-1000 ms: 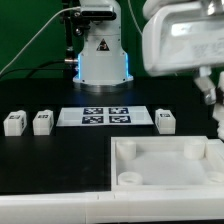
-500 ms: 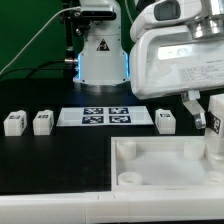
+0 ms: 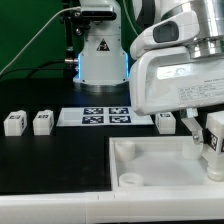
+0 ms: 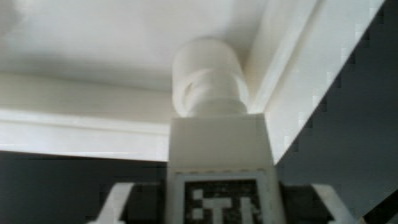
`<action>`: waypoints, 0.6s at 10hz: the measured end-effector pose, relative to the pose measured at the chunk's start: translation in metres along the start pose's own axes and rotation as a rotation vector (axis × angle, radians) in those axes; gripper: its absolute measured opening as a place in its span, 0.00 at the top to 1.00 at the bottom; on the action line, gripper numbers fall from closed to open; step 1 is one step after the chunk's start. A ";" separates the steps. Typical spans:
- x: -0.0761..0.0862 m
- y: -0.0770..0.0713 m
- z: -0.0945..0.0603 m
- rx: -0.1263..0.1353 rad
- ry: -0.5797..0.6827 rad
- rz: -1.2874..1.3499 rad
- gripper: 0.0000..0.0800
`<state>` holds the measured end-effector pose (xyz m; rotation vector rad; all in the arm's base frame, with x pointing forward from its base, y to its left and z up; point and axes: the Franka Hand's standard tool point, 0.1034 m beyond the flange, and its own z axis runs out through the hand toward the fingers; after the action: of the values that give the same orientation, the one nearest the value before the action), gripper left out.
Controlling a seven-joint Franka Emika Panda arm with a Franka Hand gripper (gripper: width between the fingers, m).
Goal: Assemble one leg
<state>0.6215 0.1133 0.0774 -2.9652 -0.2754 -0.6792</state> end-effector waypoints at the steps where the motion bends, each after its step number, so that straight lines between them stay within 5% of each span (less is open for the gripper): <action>1: -0.003 0.000 0.003 0.001 -0.006 0.000 0.64; 6: -0.008 -0.003 0.010 -0.002 0.033 0.005 0.64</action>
Offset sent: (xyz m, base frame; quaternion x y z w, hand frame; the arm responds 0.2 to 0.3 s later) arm 0.0019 0.0010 -0.0080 -0.0036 0.0101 -0.0003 0.9999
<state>0.6182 0.1164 0.0656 -2.9523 -0.2650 -0.7274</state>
